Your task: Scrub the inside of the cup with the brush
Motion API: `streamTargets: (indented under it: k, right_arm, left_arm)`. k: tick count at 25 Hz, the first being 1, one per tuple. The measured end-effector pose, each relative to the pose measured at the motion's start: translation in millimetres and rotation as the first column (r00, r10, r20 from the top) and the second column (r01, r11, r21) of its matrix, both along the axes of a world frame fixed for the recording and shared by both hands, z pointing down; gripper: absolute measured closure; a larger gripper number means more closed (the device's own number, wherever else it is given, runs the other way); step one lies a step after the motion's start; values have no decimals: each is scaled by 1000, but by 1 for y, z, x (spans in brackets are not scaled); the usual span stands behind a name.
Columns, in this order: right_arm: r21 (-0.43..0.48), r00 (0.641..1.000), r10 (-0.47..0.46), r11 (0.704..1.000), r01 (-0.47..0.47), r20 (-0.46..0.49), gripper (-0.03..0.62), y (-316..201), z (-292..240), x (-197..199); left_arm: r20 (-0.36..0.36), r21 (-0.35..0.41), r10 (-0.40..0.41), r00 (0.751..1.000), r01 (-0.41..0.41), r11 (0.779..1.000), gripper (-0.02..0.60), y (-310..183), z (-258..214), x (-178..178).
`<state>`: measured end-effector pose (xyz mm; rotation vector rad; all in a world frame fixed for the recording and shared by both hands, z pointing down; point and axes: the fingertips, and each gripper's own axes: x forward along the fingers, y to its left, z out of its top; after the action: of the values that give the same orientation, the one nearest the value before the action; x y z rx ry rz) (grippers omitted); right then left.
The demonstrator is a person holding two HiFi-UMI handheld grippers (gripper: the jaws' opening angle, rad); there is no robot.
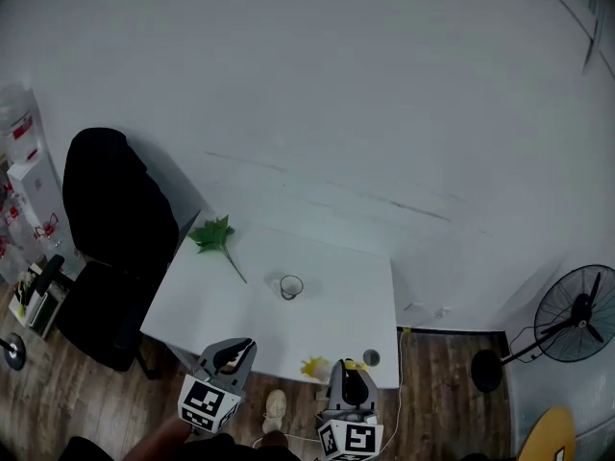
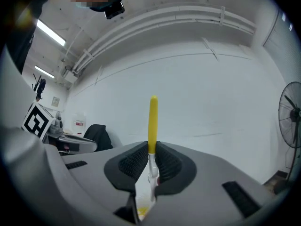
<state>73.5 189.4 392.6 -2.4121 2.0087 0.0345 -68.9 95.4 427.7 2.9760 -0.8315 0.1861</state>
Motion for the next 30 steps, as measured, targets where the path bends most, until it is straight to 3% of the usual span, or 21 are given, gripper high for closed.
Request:
streamTargets:
  k: [7,16,30]
  right_arm:
    - [-15,992,-126,992,126,-1,533,-82,-4,57]
    - [-36,968,-249,967,251,35,533,-176,4,112]
    - [-16,887,-458,888,459,58,533,-278,12,116]
  left_arm:
    - [14,-21,-118,993,118,993,543,-63,5,49]
    - [46,-61,-252,967,254,965,543,-132,23,91]
    - [72,-82,-445,893,450,889,543,-181,34,93]
